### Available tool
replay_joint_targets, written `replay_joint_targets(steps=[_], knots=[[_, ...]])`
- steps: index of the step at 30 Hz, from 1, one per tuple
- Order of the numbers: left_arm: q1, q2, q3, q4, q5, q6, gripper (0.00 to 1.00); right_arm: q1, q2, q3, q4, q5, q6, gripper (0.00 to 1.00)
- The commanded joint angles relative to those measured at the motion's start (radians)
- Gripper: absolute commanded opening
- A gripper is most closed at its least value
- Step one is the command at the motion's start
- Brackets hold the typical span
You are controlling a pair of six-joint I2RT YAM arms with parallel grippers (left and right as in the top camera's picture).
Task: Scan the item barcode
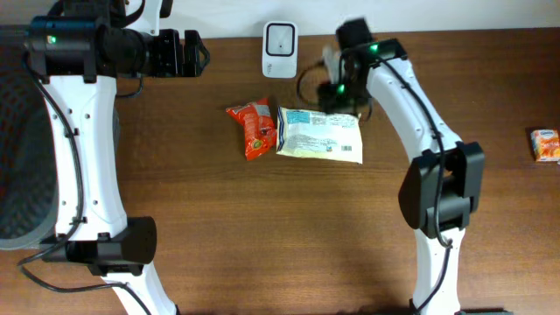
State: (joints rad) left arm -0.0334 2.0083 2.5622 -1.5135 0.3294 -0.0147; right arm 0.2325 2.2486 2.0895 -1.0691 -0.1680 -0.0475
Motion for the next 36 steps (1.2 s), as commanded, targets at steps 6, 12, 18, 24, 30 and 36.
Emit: replay_joint_targets(steps=[6, 12, 18, 24, 30, 36], knots=[[0.003, -0.011, 0.006, 0.002, 0.004, 0.020, 0.99, -0.016, 0.093, -0.021, 0.211, 0.108, 0.145, 0.07], [0.003, -0.011, 0.006, 0.002, 0.004, 0.020, 0.99, -0.016, 0.127, -0.021, 0.026, 0.036, 0.161, 0.04], [0.003, -0.011, 0.006, 0.002, 0.004, 0.020, 0.99, -0.017, 0.125, -0.019, -0.283, -0.141, 0.161, 0.04], [0.003, -0.011, 0.006, 0.002, 0.004, 0.020, 0.99, -0.022, 0.071, 0.025, -0.236, -0.076, 0.158, 0.04], [0.003, -0.011, 0.006, 0.002, 0.004, 0.020, 0.99, -0.039, 0.085, 0.038, 0.190, -0.009, 0.158, 0.04], [0.003, -0.011, 0.006, 0.002, 0.004, 0.020, 0.99, -0.037, 0.151, 0.025, 0.261, 0.016, 0.158, 0.05]])
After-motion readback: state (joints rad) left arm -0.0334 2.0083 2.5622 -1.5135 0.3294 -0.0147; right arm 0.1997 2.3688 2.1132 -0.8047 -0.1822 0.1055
